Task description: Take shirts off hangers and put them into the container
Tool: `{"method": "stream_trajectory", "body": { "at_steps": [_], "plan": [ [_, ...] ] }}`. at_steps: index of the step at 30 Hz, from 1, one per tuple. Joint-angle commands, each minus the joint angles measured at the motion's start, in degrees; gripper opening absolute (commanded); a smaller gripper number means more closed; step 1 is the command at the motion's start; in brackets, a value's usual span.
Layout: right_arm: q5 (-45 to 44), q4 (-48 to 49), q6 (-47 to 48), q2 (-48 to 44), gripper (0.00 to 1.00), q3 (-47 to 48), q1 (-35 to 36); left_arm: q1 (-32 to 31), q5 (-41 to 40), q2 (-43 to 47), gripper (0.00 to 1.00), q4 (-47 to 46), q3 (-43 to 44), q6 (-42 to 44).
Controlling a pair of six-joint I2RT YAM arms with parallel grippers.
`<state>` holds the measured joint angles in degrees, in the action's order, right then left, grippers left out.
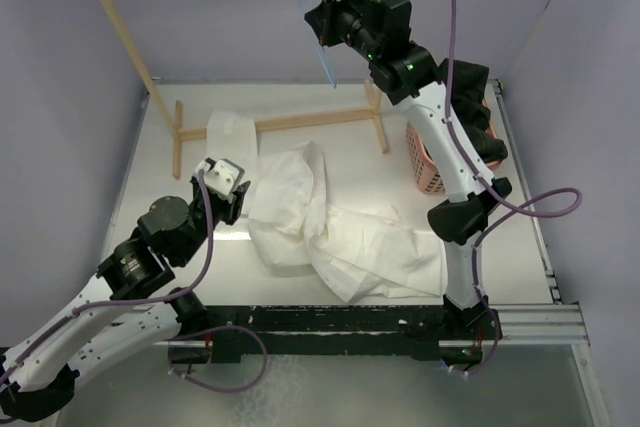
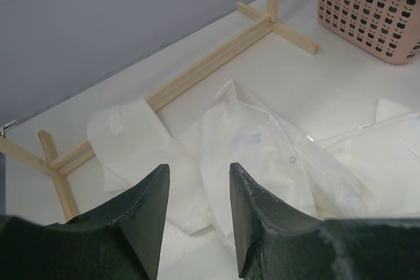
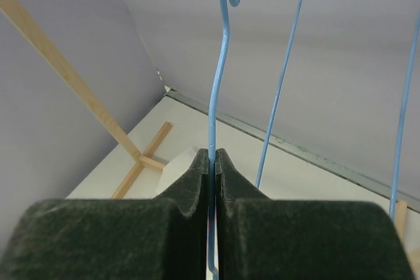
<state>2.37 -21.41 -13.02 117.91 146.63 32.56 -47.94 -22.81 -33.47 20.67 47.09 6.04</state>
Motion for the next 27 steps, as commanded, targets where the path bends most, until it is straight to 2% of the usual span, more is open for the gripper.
{"method": "stream_trajectory", "body": {
  "at_steps": [1, 10, 20, 27],
  "plan": [
    [-0.9, 7.2, 1.2, -5.7, 0.00, -1.5, -0.3, 0.5, -0.5, 0.0, 0.45, -2.4, 0.1, -0.4],
    [-1.3, 7.8, 1.3, -5.9, 0.00, -1.2, -0.2, 0.8, -0.7, 0.4, 0.45, -2.4, 0.0, -0.2],
    [0.0, 6.4, -0.6, 0.7, 0.00, 6.3, -2.6, 0.8, -0.2, -0.5, 0.46, -2.4, -0.1, -0.2],
    [2.2, 6.4, -1.8, 1.4, 0.03, 4.8, -4.0, 0.8, 0.6, -1.7, 0.46, -2.5, -0.2, 0.1]
  ]
}}
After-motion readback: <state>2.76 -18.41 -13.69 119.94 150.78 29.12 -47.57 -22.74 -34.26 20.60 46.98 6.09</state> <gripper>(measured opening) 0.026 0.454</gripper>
